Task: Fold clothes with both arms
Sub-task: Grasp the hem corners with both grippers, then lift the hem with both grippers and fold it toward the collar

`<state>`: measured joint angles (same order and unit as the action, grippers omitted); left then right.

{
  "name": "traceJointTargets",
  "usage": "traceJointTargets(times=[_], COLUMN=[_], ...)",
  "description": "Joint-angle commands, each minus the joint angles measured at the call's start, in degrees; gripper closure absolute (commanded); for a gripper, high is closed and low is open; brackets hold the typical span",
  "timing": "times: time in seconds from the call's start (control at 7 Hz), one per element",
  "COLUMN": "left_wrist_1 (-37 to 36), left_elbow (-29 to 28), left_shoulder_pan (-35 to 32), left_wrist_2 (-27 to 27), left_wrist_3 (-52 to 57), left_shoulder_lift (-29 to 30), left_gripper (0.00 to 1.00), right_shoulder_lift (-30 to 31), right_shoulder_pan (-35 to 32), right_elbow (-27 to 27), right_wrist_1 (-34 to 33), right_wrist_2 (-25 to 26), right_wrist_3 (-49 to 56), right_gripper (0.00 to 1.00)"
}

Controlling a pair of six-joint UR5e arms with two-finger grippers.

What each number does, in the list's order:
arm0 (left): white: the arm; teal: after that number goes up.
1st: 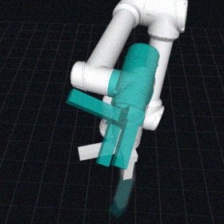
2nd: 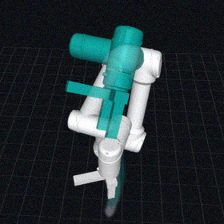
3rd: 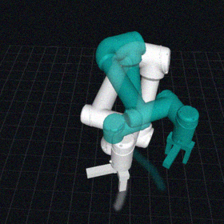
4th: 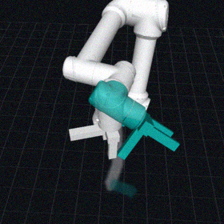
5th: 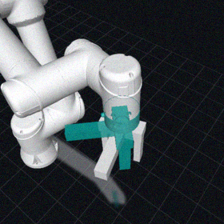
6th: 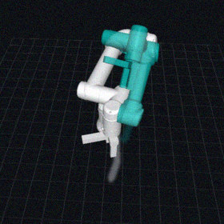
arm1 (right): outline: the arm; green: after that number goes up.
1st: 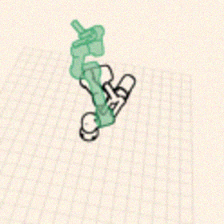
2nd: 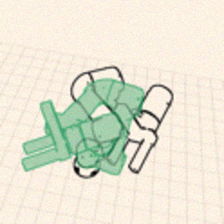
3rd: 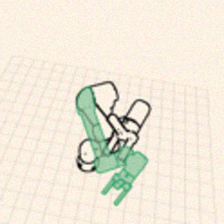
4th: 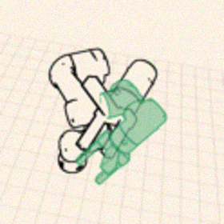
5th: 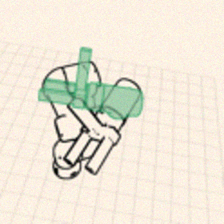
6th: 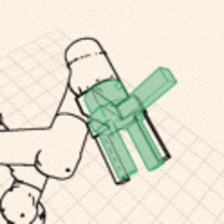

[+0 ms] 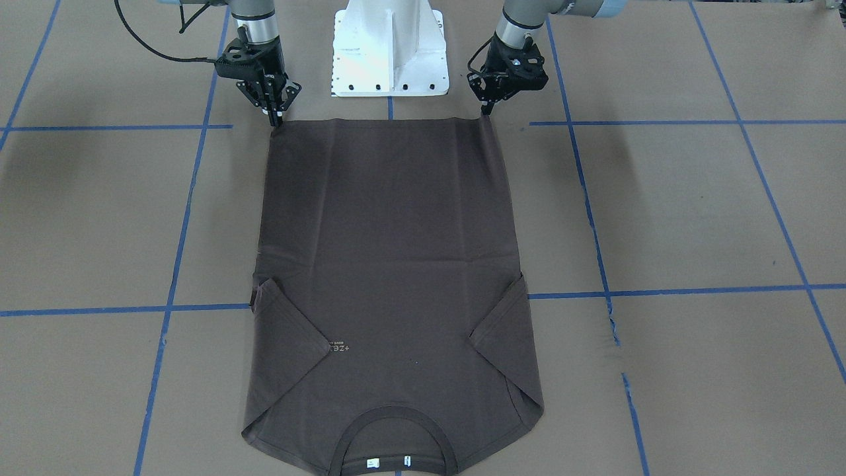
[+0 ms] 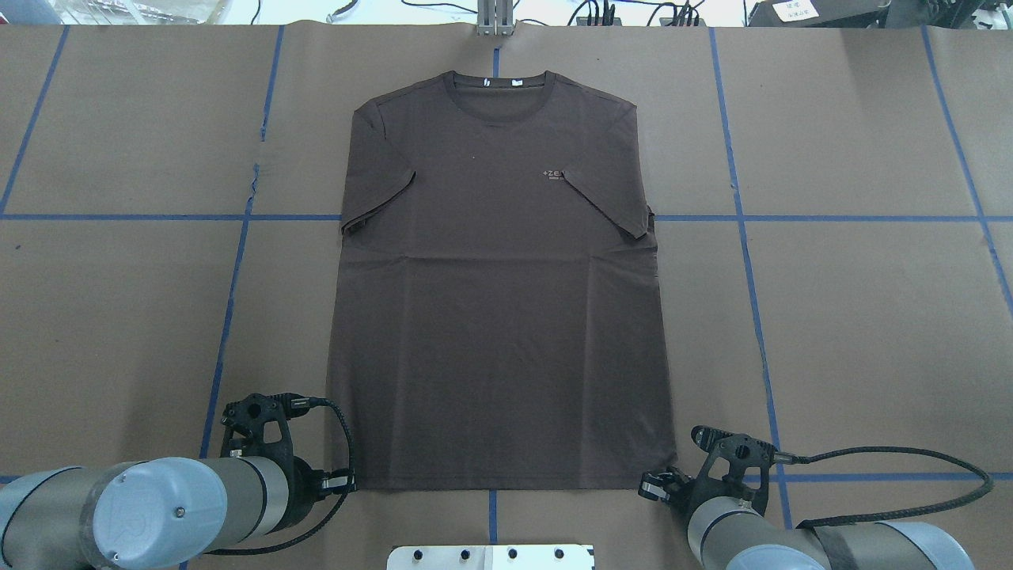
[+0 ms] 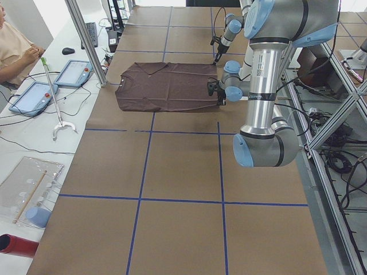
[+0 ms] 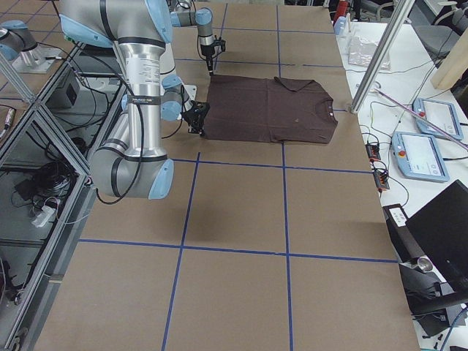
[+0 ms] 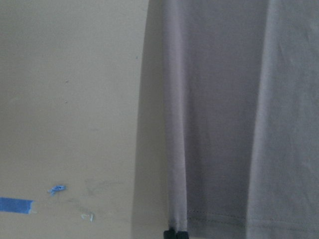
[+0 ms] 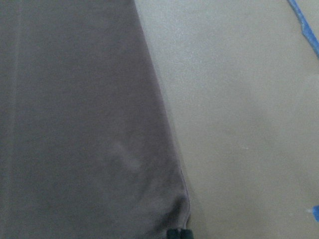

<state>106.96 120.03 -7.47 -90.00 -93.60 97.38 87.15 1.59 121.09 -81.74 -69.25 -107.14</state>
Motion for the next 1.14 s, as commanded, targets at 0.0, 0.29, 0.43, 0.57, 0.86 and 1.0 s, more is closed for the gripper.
traceJointTargets(times=[0.0,0.29,0.43,0.57,0.86,1.0], left_wrist_1=[0.0,-1.0,-10.6,-21.0,-34.1,-34.6], left_elbow=[0.0,4.1,11.6,19.2,31.1,30.8], left_shoulder_pan=[0.0,-0.7,-0.4,-0.5,-1.5,-3.0], left_wrist_2=[0.0,-0.3,-0.7,-4.7,-8.6,-9.7], left_wrist_3=[0.0,0.1,0.3,0.2,0.1,0.7], left_shoulder_lift=[0.1,-0.4,0.1,3.0,5.1,5.2], left_gripper=[1.0,1.0,1.0,1.0,1.0,1.0], right_shoulder_lift=[0.3,3.9,4.2,4.2,3.2,2.0], right_shoulder_pan=[-0.1,0.0,0.3,1.1,1.3,1.1], right_elbow=[0.3,9.1,15.9,22.2,34.2,34.0], right_wrist_1=[0.0,-3.4,-9.2,-13.8,-24.4,-26.1], right_wrist_2=[0.5,0.0,-1.6,-3.2,-7.5,-7.7], right_wrist_3=[0.0,0.1,0.0,-0.3,-0.5,-0.4], right_gripper=[1.0,1.0,1.0,1.0,1.0,1.0])
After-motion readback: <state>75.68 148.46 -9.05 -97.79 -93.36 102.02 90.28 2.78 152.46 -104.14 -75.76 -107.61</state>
